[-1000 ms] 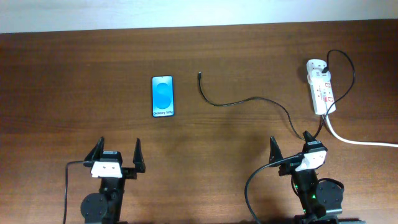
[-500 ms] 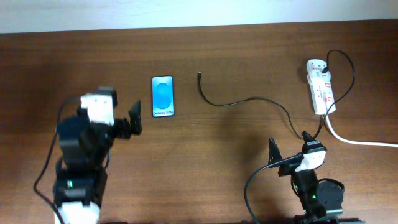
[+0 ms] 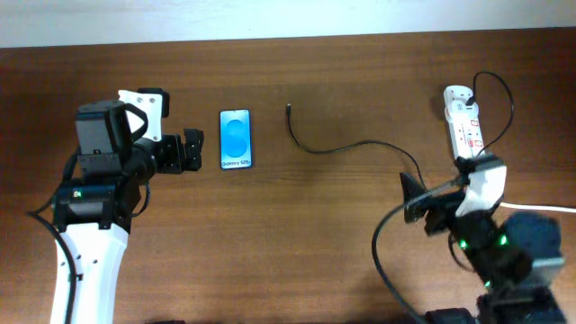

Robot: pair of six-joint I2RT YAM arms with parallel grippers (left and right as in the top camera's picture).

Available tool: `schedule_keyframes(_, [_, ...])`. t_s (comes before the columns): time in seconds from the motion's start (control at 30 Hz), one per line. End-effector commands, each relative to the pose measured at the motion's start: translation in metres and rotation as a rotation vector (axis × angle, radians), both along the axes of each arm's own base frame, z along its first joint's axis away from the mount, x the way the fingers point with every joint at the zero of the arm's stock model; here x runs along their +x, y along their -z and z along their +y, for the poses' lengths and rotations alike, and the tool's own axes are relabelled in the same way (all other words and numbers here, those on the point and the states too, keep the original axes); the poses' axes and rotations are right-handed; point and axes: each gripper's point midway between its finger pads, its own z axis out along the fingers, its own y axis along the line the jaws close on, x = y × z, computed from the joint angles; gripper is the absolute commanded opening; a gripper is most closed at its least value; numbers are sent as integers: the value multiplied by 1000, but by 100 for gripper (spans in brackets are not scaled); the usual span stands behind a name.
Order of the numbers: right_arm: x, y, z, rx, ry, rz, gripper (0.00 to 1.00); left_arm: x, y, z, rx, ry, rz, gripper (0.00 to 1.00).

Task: Plug charger to phone and switch on socket
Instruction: 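Move the left gripper toward the Galaxy S25+ phone, then grasp the phone's top edge with the left gripper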

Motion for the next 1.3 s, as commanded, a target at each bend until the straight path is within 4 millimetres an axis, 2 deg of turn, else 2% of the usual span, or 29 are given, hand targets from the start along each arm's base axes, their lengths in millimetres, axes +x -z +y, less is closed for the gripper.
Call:
schedule_keyframes(0.0, [14, -26, 6, -28, -34, 113, 98, 4, -10, -2, -7, 15, -29, 99])
schedule_keyframes(0.1, [25, -29, 7, -31, -38, 229, 98, 9, -15, -3, -26, 2, -22, 99])
schedule_keyframes(0.2, [37, -19, 8, -32, -39, 282, 98, 22, -24, -15, -26, 35, 21, 99])
schedule_keyframes(0.27, [44, -3, 8, -35, -39, 344, 98, 35, -23, -24, -1, 48, 72, 100])
schedule_keyframes(0.43, [48, 59, 13, -32, -63, 613, 98, 67, -13, -49, -23, 35, 138, 97])
schedule_keyframes(0.53, [53, 72, 18, -16, -86, 659, 98, 81, -11, -59, -33, 32, 200, 95])
schedule_keyframes(0.6, [54, 72, 18, -16, -86, 660, 98, 92, -4, -61, 2, -4, 283, 95])
schedule_keyframes(0.73, [54, 72, 18, -17, -86, 660, 98, 103, 40, -72, 132, -29, 466, 97])
schedule_keyframes(0.9, [52, 74, 17, -17, -86, 673, 98, 111, 114, -77, 119, -124, 640, 95])
schedule_keyframes(0.97, [51, 74, 17, -17, -86, 674, 98, 112, 133, -77, 115, -153, 682, 100])
schedule_keyframes(1.07, [51, 75, 17, -17, -86, 676, 98, 112, 165, -76, 127, -169, 746, 99])
schedule_keyframes(1.27, [51, 75, 17, -17, -86, 678, 98, 115, 204, -77, 147, -165, 800, 99])
